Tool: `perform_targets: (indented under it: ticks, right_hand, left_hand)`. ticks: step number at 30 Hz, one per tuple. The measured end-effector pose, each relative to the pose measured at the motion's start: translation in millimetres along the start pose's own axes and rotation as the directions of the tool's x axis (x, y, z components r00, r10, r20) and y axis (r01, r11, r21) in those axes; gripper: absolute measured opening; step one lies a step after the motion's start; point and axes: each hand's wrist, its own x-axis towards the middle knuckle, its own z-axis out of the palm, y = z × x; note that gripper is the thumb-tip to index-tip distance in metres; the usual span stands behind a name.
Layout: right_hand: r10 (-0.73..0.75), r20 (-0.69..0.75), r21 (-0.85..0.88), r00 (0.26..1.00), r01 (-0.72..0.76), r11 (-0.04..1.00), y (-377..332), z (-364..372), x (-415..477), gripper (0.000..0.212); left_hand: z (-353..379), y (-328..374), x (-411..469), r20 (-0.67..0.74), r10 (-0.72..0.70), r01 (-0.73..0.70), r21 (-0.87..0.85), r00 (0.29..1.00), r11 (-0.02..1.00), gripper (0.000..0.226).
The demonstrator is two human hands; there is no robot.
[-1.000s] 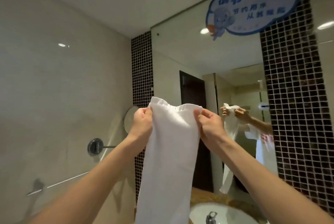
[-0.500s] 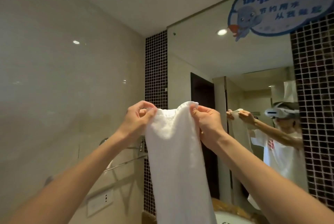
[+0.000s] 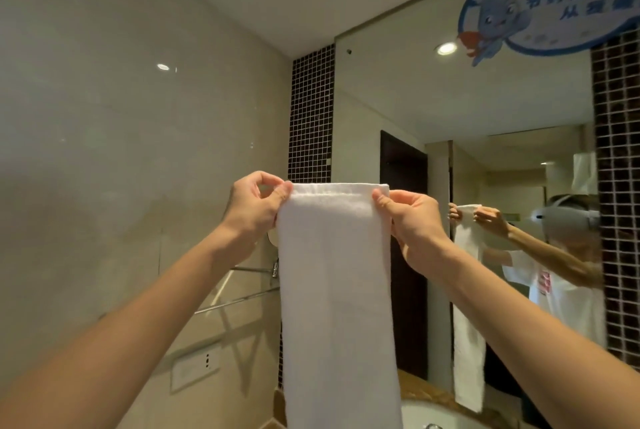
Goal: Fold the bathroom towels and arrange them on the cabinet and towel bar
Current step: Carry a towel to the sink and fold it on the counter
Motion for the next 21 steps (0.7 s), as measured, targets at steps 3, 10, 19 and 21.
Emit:
perform_targets:
  ticks: [3,10,19,21]
  right_hand:
    - [-0.006,0.004,0.060,1.000,0.006,0.998,0.4,-4.9,1.4,0.025]
    - [0.003,0.024,0.060,1.000,-0.004,0.998,-3.8,-17.4,-10.5,0.014]
    - [-0.040,0.030,-0.091,0.999,0.042,0.995,-16.3,-12.6,-57.2,0.012]
    - [-0.034,0.041,-0.097,0.999,0.038,0.995,-21.7,-11.3,-70.5,0.012]
  left_hand:
    - [6.0,7.0,-5.9,-0.037,0.023,-0.023,-0.016,0.999,1.000,0.006]
    - [8.5,33.8,-29.9,-0.007,0.017,-0.016,0.026,1.000,1.000,0.005]
    - [-1.1,57.3,-78.3,-0.061,-0.006,0.011,0.085,0.998,0.996,0.011]
    - [-5.6,59.5,-89.7,-0.074,-0.010,0.016,0.078,0.997,0.997,0.011]
